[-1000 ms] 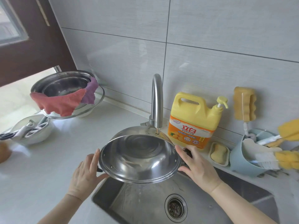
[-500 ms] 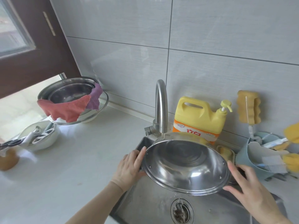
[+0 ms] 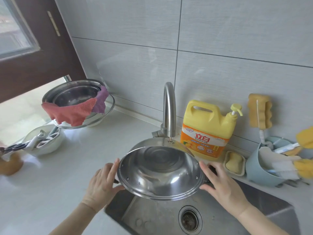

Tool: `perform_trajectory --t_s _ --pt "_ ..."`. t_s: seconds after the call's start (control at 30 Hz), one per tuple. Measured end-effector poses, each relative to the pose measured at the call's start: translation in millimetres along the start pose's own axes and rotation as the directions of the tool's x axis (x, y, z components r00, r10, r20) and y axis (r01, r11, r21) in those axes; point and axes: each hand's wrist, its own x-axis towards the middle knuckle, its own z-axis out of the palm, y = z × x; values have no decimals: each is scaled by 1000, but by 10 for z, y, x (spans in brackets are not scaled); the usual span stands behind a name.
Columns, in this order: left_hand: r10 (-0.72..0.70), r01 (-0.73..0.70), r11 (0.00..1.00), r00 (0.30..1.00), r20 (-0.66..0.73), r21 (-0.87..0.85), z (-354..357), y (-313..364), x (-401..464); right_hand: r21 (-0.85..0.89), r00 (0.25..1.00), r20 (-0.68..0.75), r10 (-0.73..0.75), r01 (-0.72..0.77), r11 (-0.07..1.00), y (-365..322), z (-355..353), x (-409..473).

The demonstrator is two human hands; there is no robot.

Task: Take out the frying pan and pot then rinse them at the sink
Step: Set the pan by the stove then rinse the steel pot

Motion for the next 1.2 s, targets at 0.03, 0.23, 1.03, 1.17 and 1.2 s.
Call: perform_trajectory --t_s 0.03,0.23,1.03,1.17,1.2 --pt "-4 4 1000 1000 -1 17 -32 -47 -32 -3 1000 -4 -22 22 1000 -27 23 48" --pt "-50 49 998 999 3 50 -141 -190 -121 -16 998 -26 -63 63 998 -125 72 210" --pt "276 -286 955 952 -130 -72 255 993 684 -90 937 -144 317 -332 939 377 -759 -1071" --pt "269 -277 958 957 -111 -72 270 978 685 -87 945 -111 307 -317 944 364 -762 -1049" --pt "260 -268 961 960 -100 -73 283 947 675 -78 949 -85 303 -309 948 330 -773 -1015"
